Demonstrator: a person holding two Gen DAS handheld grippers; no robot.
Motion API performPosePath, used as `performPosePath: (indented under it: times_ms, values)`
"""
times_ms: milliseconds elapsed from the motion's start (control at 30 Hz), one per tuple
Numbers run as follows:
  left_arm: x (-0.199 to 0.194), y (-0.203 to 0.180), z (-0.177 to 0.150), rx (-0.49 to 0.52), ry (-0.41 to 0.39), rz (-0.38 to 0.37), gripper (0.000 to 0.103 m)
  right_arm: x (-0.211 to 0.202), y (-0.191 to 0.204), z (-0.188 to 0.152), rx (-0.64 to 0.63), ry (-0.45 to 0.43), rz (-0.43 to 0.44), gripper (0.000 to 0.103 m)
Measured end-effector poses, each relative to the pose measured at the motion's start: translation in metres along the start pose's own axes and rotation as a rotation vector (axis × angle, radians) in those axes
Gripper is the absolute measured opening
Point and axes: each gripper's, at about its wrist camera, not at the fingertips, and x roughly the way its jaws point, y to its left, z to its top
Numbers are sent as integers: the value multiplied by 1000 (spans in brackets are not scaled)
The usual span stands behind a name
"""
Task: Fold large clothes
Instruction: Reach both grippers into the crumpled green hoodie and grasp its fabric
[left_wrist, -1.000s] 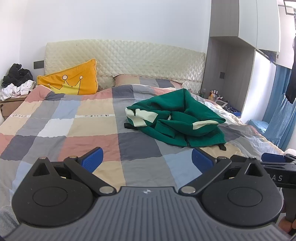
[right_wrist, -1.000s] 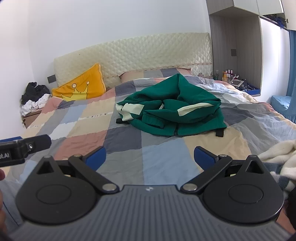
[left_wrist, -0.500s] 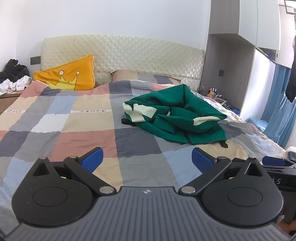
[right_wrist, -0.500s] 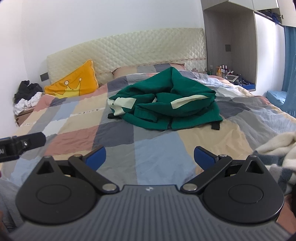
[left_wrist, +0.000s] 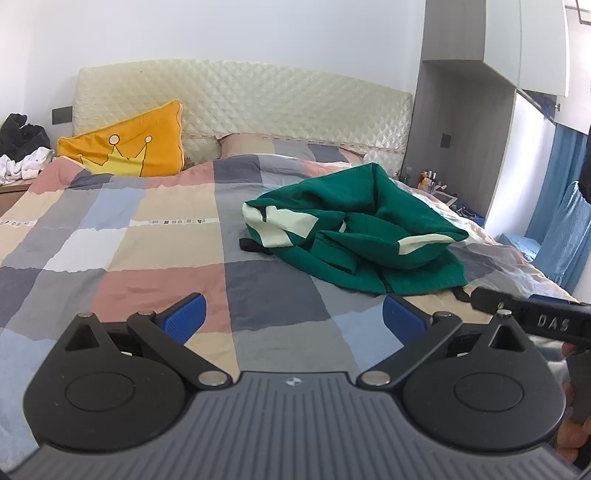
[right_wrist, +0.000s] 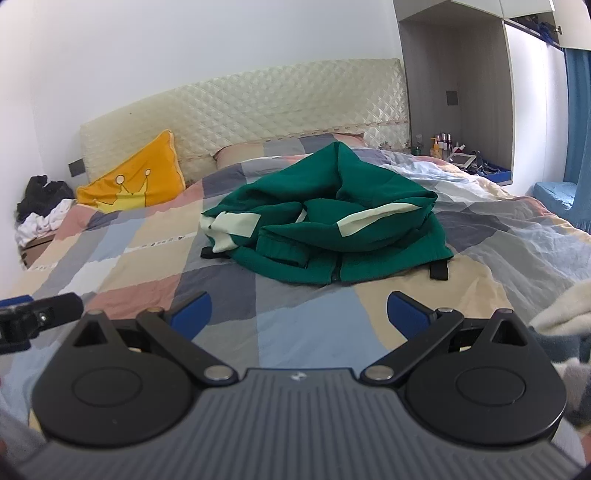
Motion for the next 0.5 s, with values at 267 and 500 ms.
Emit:
performPosePath:
  times_ms: [267, 500]
  values:
    - [50, -5, 21, 20, 44, -1, 103, 46, -5, 41, 79, -38, -6, 103]
    - [104, -11, 38, 33, 77, -3, 103, 108, -20, 61, 126, -37, -66, 103]
